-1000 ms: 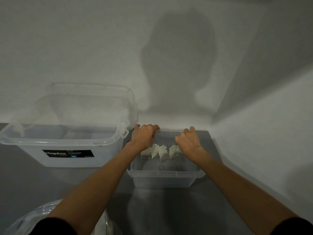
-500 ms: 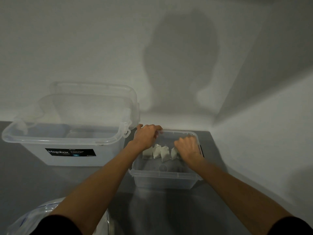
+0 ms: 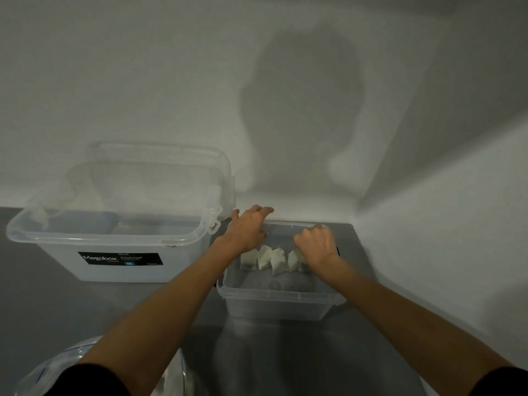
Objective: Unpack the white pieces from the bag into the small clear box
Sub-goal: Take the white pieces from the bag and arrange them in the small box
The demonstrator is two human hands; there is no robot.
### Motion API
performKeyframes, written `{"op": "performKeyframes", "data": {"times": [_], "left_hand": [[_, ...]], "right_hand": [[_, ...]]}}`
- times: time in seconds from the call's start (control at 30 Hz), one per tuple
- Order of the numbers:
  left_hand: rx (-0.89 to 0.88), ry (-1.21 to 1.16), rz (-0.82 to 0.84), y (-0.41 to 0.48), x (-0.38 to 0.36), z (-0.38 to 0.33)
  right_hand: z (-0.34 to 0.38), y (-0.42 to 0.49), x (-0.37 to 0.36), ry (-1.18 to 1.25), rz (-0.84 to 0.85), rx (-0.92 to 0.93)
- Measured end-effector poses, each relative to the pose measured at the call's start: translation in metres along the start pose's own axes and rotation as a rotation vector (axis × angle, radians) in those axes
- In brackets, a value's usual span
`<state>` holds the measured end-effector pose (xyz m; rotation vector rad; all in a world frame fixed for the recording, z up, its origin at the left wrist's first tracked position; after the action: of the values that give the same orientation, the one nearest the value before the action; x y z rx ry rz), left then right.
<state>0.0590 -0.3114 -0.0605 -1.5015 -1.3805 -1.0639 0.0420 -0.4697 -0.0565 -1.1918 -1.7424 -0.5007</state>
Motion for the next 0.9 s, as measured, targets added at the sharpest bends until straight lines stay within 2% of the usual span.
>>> {"op": "performKeyframes", "data": {"times": [0.3, 0.43, 0.7, 0.8, 0.9], "left_hand": [[-0.188, -0.356, -0.156, -0.057, 0.105, -0.020], [-0.178, -0.457, -0.106, -0.113, 0.144, 0.002], [-0.043, -0.412, 0.216, -0.221, 0.153, 0.092], [0.009, -0.344, 0.316, -0.243, 0.134, 0.129], [0.062, -0.260, 0.419, -0.255, 0.107, 0.162]], "right_hand": [[-0.024, -0.051, 0.118, 0.373, -0.375, -0.168], [0.004, -0.074, 0.157, 0.539, -0.458, -0.115], [0.108, -0.094, 0.192, 0.881, -0.394, 0.086], [0.158, -0.095, 0.192, 0.973, -0.301, 0.194], [0.208, -0.099, 0.182, 0.957, -0.128, 0.349]]}}
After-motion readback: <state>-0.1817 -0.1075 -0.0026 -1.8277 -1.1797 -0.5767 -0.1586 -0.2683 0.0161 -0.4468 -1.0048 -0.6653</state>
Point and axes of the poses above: each hand's wrist, its own y-axis towards the middle knuckle, its own x-axis out of the back of the hand, z = x × y, the point moved 2 cm from there along y, towards the middle knuckle, and after that the axes turned 8 degrees about x, right-handed, at the moved point
